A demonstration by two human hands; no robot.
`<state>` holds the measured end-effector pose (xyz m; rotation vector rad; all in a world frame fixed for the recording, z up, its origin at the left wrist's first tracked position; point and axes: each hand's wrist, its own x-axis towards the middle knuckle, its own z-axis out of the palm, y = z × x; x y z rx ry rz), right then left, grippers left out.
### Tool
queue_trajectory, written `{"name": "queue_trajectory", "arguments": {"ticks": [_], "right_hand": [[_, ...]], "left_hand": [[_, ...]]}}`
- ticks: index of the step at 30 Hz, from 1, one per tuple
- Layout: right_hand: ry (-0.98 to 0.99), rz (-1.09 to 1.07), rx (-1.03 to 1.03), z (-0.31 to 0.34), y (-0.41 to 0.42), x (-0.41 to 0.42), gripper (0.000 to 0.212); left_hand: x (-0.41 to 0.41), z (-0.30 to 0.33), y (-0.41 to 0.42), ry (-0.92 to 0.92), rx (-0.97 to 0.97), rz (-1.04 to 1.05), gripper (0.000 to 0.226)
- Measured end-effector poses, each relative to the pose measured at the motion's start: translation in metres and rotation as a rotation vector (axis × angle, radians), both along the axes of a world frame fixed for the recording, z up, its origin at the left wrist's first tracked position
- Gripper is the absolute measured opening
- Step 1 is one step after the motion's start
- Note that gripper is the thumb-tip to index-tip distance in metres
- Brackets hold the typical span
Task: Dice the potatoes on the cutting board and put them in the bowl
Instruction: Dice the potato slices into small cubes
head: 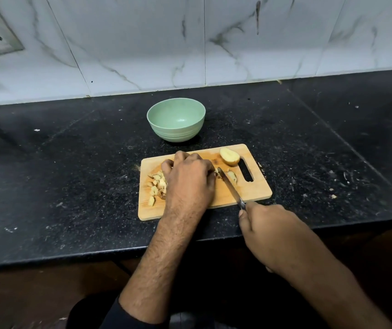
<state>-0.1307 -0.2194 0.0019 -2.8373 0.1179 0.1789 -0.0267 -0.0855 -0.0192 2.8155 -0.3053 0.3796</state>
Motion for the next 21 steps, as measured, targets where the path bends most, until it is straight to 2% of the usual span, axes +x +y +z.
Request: {"name": "queue_trajectory", "arguments": {"ticks": [4, 10, 15, 21], "right_hand": [[-0.03, 0.039, -0.003, 0.001, 0.01, 0.004, 0.029], [-0.03, 0.087, 0.029, 0.011, 0.014, -0.001, 0.024], [-0.036, 0.066, -0.003, 0.013, 0.011, -0.002, 0.029], [-0.025, 0.048, 0.059, 0.017, 0.0, -0.006, 0.031]], "left_hand": [[-0.001, 0.001, 0.012, -0.068, -0.029, 0.061, 0.017], [-0.006, 0.006, 0.029, -0.134, -0.177, 0.131, 0.017], [-0.011, 0.005, 0.027, -0.086, -0.189, 0.085, 0.02], [-0.007, -0.001, 0.033, -0.102, -0.178, 0.17, 0.017]]}}
